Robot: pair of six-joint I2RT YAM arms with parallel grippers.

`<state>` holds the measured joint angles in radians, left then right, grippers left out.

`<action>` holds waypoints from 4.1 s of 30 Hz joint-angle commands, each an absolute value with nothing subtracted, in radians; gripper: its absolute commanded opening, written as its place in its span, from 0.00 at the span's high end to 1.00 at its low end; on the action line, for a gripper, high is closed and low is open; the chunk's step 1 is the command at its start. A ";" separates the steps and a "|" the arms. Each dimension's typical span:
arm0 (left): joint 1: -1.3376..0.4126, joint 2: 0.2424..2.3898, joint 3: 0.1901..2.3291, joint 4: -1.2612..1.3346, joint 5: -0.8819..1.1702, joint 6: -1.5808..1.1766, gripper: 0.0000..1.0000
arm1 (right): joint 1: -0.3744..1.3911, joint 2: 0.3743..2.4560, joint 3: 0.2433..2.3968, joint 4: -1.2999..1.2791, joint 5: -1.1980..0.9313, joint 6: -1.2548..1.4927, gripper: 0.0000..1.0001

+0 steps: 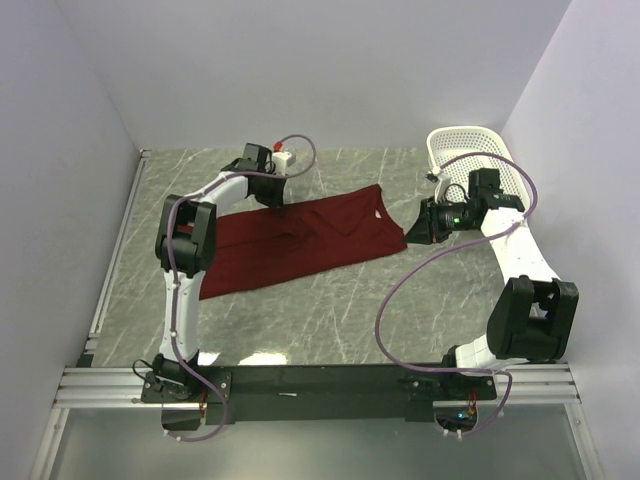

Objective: Fold and stack the t-shirts
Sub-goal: Fold the tshirt

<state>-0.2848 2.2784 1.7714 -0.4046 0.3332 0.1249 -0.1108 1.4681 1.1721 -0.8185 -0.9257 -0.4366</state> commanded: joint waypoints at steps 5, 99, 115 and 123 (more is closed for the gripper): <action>-0.206 2.266 1.833 -0.350 0.207 0.017 0.99 | -0.123 1.465 1.180 -0.830 -0.943 -0.449 0.68; 0.040 0.557 0.741 -0.271 -0.426 -0.387 0.01 | 1.169 2.465 2.026 -0.351 -0.034 -1.088 0.66; 0.035 0.566 0.741 -0.270 -0.428 -0.382 0.01 | 1.163 2.388 1.878 -0.350 -0.055 -1.068 1.00; 0.035 0.580 0.739 -0.265 -0.414 -0.376 0.01 | 1.144 2.222 1.671 -0.324 -0.077 -1.058 1.00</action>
<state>0.0376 0.5758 0.7403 -0.2825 -0.4156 -0.3798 1.1557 2.3207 1.7546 -0.2607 -0.0463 -1.0798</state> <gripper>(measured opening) 0.995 0.008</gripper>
